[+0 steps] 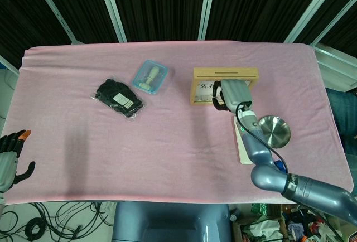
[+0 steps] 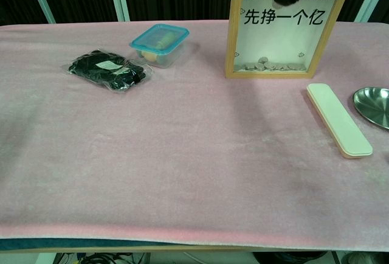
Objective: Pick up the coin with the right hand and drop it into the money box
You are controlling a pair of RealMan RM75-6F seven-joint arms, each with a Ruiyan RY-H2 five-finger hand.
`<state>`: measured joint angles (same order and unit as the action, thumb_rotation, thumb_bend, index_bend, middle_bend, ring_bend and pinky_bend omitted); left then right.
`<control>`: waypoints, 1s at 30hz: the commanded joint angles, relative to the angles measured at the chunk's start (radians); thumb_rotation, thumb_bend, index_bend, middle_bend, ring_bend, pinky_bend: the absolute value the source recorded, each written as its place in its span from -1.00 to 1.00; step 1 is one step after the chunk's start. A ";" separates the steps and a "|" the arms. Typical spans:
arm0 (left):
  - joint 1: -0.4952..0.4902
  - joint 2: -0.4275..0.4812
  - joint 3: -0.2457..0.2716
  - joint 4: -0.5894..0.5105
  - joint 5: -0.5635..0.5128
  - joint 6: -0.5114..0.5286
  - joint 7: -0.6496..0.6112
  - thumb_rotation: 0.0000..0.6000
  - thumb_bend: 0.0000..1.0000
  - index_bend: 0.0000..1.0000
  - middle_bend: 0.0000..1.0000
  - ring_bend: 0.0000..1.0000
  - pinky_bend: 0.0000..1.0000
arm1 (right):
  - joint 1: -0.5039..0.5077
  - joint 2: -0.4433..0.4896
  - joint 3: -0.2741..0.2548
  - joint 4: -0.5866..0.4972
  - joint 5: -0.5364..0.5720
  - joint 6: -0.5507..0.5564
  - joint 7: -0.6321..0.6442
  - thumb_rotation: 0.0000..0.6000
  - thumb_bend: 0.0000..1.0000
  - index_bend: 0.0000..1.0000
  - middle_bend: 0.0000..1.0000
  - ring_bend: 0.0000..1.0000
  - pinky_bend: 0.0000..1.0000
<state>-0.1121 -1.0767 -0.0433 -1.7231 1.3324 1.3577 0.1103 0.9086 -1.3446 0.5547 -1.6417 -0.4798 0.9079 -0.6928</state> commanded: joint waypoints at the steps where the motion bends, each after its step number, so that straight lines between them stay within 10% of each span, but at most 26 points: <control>1: 0.000 0.000 -0.003 -0.002 -0.009 -0.001 0.004 1.00 -0.19 -0.80 -0.92 -0.94 -1.00 | 0.098 0.059 0.012 0.074 0.117 -0.076 -0.047 1.00 -0.14 0.32 0.84 0.97 1.00; 30: 0.000 0.001 -0.009 -0.010 -0.037 0.002 0.027 1.00 -0.19 -0.80 -0.92 -0.94 -1.00 | 0.324 0.081 -0.185 0.371 0.285 -0.250 0.016 1.00 -0.14 0.33 0.84 0.97 1.00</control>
<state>-0.1124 -1.0757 -0.0526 -1.7325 1.2958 1.3591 0.1374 1.2306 -1.2646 0.3752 -1.2732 -0.1905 0.6592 -0.6837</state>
